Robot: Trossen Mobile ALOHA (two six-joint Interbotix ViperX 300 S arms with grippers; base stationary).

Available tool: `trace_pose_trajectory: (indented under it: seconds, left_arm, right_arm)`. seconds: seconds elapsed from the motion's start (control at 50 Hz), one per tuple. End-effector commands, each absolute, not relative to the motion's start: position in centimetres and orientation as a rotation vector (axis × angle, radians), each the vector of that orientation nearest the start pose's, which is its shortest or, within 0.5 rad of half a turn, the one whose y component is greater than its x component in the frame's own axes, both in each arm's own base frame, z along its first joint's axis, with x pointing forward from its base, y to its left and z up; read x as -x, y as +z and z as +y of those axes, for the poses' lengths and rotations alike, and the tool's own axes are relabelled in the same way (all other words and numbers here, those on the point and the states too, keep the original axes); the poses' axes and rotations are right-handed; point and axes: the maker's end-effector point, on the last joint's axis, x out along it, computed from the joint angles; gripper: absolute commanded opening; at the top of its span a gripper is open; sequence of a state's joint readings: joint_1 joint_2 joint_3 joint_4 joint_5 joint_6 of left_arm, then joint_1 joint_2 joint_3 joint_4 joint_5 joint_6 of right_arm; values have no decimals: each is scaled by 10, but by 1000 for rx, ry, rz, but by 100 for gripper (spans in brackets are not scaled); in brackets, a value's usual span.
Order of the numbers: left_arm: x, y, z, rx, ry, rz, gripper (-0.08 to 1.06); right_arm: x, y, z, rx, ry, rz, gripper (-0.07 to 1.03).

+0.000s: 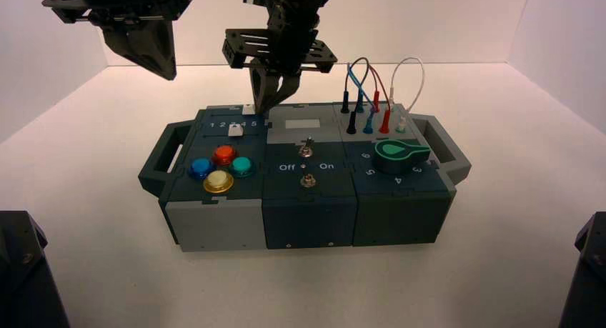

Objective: Move the top slider to position 3.

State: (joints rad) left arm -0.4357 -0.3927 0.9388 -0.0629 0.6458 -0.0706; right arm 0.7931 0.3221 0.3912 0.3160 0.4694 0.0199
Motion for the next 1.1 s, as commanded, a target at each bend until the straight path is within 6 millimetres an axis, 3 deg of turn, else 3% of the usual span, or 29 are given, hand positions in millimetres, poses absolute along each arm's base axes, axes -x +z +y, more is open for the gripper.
trace_pose_trajectory:
  seconds: [0.02,1.1]
  left_arm:
    - [-238,111,-119,-129,-349,1184,-3]
    - [-237,113,-119,-135,-351,1184,-3]
  right_arm:
    - [-296,45,347,118,657,1222,-3]
    - [-293,40,364,112,678,1246,-3]
